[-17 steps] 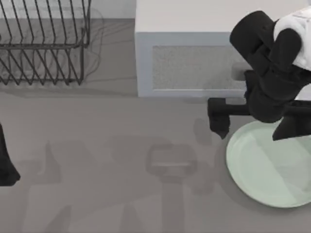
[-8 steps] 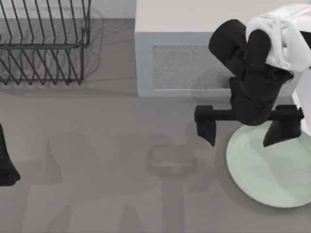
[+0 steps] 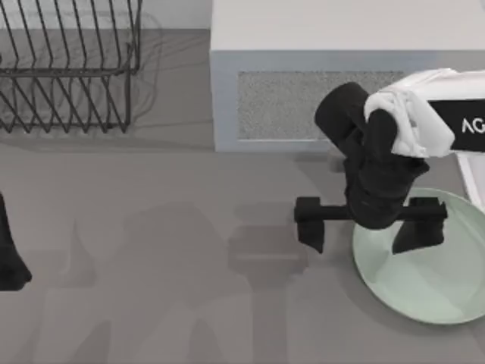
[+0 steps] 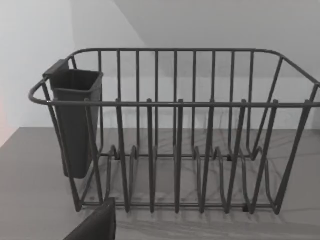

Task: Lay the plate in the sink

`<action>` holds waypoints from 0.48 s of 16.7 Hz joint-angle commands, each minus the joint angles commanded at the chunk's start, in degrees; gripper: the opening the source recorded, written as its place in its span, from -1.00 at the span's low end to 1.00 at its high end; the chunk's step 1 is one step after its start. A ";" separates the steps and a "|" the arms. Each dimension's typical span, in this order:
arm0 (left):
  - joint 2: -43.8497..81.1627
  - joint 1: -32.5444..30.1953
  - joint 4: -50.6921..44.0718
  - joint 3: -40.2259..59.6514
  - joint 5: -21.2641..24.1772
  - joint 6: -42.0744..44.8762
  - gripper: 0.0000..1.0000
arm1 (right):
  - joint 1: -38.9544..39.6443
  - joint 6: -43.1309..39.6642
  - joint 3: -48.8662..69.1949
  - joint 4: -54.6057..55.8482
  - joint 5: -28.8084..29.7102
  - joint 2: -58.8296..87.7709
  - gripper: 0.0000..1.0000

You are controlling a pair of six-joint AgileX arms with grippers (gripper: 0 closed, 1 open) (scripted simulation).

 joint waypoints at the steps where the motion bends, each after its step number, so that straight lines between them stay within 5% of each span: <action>1: 0.00 0.00 0.00 0.00 0.00 0.00 1.00 | 0.05 0.04 -1.38 2.27 0.01 1.06 1.00; 7: 0.00 0.00 0.00 0.00 0.00 0.00 1.00 | 0.13 0.11 -3.58 5.44 0.02 2.74 1.00; 8: 0.00 0.00 0.00 0.00 0.00 0.00 1.00 | 0.13 0.11 -3.58 5.44 0.02 2.74 0.85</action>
